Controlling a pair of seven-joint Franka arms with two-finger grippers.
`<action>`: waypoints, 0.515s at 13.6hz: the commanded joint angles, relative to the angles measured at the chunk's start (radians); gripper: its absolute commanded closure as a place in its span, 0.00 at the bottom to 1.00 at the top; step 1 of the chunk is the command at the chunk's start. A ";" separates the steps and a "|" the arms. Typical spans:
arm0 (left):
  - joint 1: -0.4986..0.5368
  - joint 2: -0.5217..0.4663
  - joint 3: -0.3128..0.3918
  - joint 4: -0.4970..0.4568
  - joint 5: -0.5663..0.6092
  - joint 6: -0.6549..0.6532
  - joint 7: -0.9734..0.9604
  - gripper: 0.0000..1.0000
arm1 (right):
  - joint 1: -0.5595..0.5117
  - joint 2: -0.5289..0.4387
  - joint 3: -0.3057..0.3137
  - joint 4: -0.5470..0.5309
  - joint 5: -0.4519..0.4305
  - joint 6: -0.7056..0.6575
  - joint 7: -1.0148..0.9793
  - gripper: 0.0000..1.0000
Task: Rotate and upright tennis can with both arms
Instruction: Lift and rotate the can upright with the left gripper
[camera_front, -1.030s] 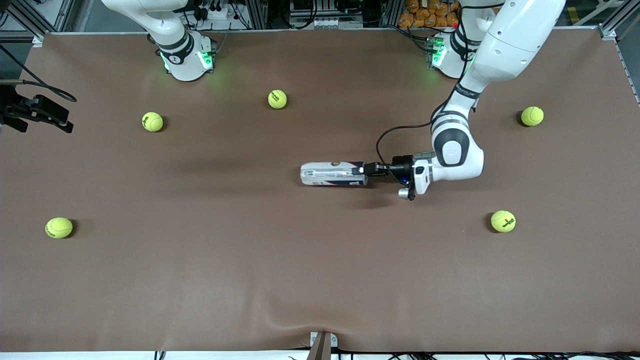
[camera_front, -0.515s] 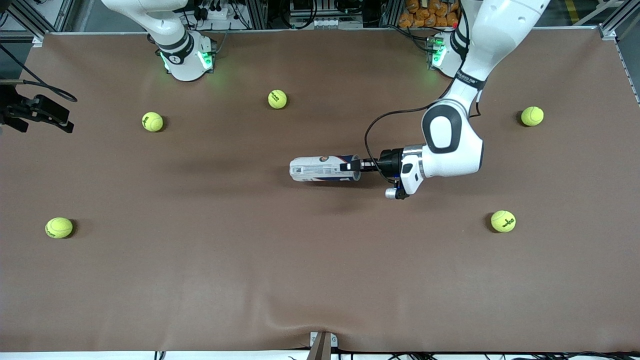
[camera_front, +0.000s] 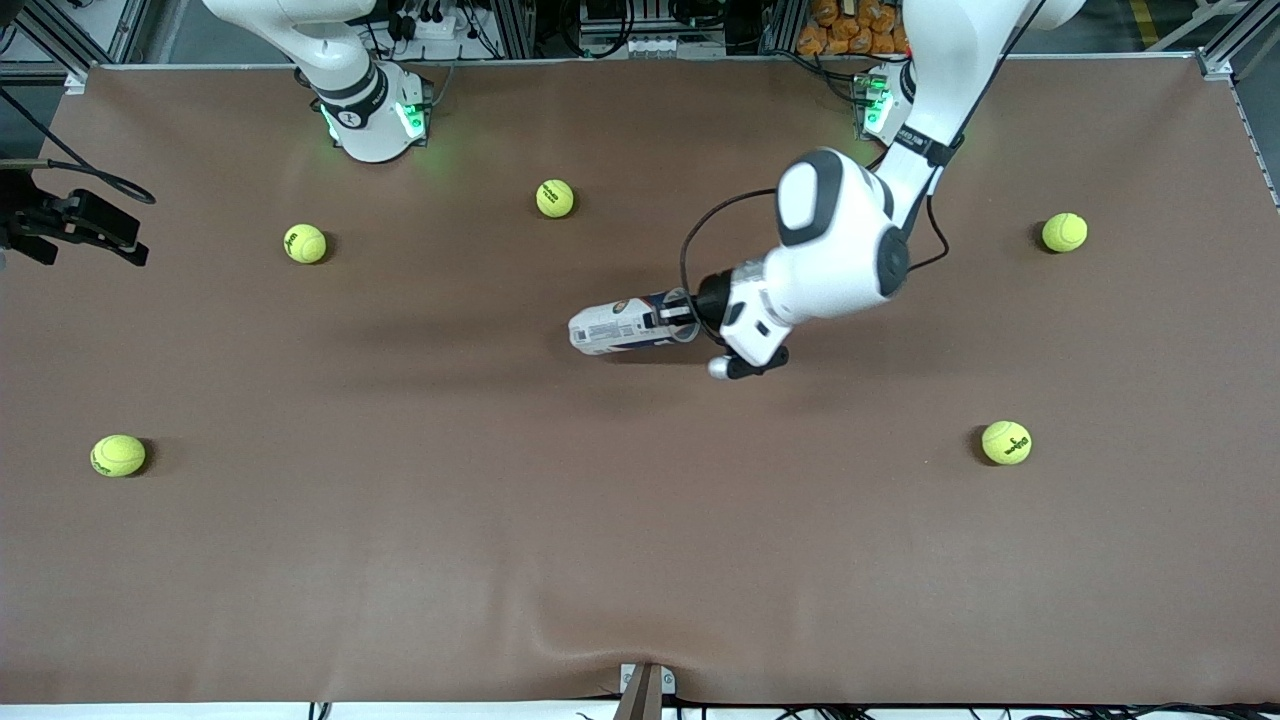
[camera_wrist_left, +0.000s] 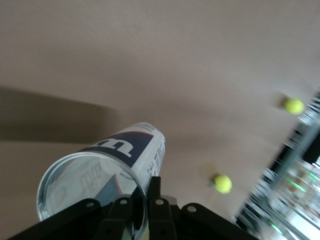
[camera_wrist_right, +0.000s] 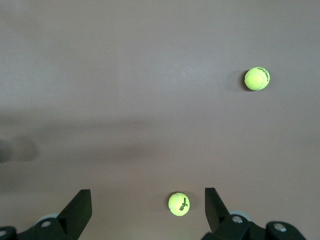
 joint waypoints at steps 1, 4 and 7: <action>-0.041 -0.013 0.001 0.072 0.296 -0.010 -0.306 1.00 | 0.002 0.006 -0.002 0.015 0.017 -0.011 -0.002 0.00; -0.071 -0.008 -0.002 0.141 0.450 -0.112 -0.457 1.00 | 0.002 0.006 -0.002 0.013 0.017 -0.011 0.000 0.00; -0.127 0.010 -0.002 0.217 0.596 -0.201 -0.599 1.00 | 0.003 0.007 0.000 0.010 0.017 -0.008 0.000 0.00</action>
